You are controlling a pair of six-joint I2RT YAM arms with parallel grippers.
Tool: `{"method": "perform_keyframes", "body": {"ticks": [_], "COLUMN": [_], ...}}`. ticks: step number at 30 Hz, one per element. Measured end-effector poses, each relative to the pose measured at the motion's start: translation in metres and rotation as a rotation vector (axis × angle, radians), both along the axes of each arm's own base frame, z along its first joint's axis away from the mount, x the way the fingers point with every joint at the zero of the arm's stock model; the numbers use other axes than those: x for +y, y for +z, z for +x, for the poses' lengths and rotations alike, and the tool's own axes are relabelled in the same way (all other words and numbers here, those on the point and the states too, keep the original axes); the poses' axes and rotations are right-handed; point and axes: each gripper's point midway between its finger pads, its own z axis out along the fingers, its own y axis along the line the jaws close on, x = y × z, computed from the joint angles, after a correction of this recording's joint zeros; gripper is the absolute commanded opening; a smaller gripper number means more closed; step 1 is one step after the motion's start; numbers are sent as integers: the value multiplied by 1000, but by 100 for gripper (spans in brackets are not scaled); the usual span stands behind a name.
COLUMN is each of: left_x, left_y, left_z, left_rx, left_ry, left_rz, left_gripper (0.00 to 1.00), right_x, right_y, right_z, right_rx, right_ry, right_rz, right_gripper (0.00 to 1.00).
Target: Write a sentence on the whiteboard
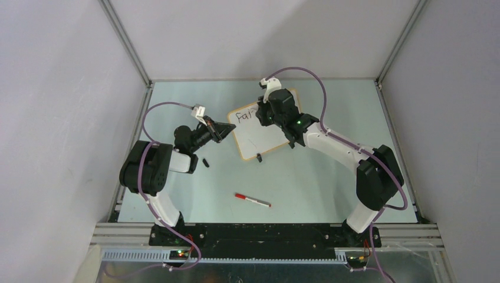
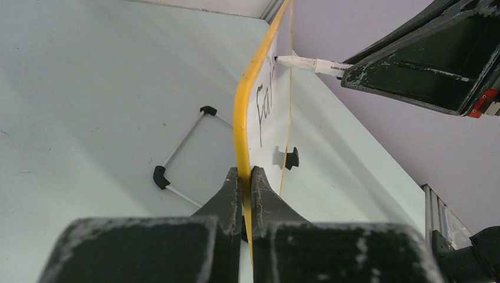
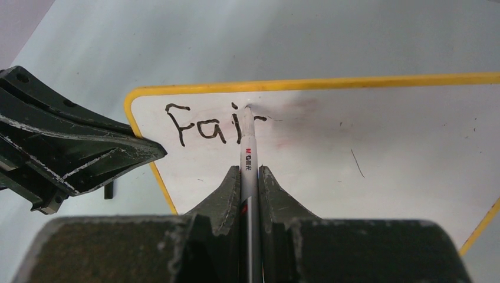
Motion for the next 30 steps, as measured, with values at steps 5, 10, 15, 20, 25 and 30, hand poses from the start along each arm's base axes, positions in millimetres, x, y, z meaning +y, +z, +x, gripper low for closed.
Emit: {"method": "perform_keyframes", "body": {"ticks": [5,10,15,20,25,30], "left_x": [0,0,0,0,0,0], "left_y": [0,0,0,0,0,0], "left_z": [0,0,0,0,0,0], "left_rx": [0,0,0,0,0,1], "left_ry": [0,0,0,0,0,0], "left_rz": [0,0,0,0,0,0], "left_gripper": [0,0,0,0,0,0], "right_x": [-1,-3,-5,-3,-4,-4], "right_y": [0,0,2,6,2,-4], "right_z": [1,2,5,5,4,3], "right_rx": [0,0,-2,-8,6,25], "right_ry": [-3,-8,-12,-7,-7,-9], "right_rz": [0,0,3,11,0,-7], "right_gripper": [0,0,0,0,0,0]}}
